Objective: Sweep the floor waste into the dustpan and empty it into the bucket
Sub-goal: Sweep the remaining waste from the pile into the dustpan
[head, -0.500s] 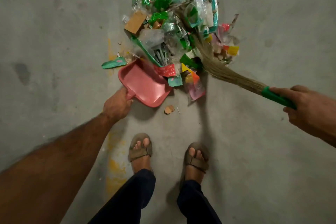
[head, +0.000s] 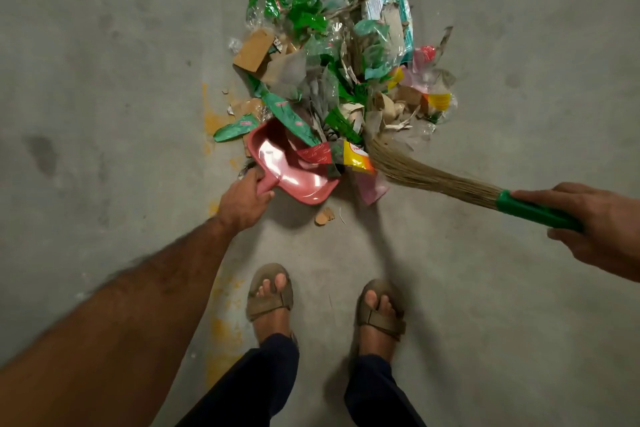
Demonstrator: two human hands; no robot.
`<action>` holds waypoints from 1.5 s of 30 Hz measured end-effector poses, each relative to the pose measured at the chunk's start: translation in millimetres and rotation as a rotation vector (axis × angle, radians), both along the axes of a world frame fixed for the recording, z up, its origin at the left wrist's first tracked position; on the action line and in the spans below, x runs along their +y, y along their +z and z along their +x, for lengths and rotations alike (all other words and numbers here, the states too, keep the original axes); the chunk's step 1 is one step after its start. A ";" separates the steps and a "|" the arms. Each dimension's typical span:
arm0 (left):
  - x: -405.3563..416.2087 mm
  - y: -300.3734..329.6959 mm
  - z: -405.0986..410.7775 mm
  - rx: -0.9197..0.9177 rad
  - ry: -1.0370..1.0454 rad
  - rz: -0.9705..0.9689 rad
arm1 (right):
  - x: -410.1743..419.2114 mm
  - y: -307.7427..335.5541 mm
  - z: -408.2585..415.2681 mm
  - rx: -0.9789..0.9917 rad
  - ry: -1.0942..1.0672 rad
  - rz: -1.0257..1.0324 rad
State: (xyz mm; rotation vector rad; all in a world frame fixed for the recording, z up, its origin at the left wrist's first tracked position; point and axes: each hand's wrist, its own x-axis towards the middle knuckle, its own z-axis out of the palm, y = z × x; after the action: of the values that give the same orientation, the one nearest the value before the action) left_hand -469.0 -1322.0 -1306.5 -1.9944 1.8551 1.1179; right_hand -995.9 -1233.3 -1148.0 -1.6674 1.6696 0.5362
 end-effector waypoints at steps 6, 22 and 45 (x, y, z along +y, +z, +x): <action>7.8 -17.5 2.3 0.047 0.122 0.073 | 21.8 8.6 10.5 -0.039 0.023 -0.040; 47.2 -10.3 -5.8 0.210 0.397 0.067 | 110.2 52.6 85.6 0.034 0.024 0.078; 95.1 278.8 -31.1 0.330 0.500 -0.005 | 192.8 360.3 130.6 0.106 -0.214 0.036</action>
State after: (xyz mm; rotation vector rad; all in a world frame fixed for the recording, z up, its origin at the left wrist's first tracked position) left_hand -500.1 -1226.8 -1027.6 -2.4807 1.5142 1.6597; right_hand -865.3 -1040.5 -787.7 -1.4339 1.8771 0.5537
